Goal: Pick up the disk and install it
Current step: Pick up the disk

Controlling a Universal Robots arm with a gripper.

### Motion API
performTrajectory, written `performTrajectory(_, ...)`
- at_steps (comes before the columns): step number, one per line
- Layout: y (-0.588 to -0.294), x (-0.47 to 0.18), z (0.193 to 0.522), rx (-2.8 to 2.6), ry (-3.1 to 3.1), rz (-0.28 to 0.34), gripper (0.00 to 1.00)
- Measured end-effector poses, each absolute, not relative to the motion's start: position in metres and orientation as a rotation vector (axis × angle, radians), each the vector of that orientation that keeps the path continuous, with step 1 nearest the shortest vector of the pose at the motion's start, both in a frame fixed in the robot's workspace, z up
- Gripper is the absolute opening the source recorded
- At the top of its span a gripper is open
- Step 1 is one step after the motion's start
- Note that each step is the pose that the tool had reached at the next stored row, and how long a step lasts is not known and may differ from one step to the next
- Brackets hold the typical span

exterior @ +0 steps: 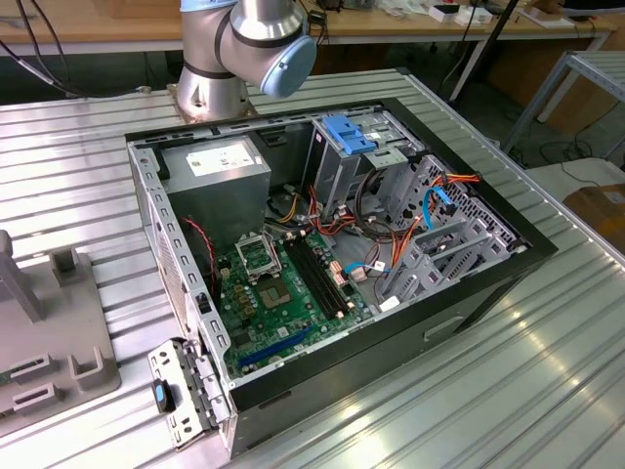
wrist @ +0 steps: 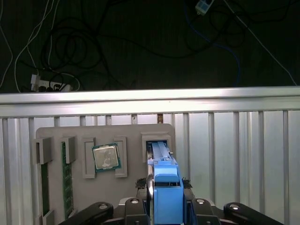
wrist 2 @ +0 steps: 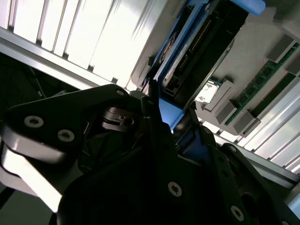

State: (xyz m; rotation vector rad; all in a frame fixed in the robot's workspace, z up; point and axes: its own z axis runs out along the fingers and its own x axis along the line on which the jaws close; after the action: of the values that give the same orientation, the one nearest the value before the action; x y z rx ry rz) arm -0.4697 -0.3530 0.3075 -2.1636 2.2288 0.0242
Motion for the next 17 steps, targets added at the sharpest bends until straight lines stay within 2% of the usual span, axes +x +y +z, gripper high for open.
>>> performTrajectory(7,-0.353,-0.47,0.308,-2.163,2.228,0.024,0.37)
performTrajectory(17,-0.353,-0.47,0.326,-2.164,2.229,0.024,0.37)
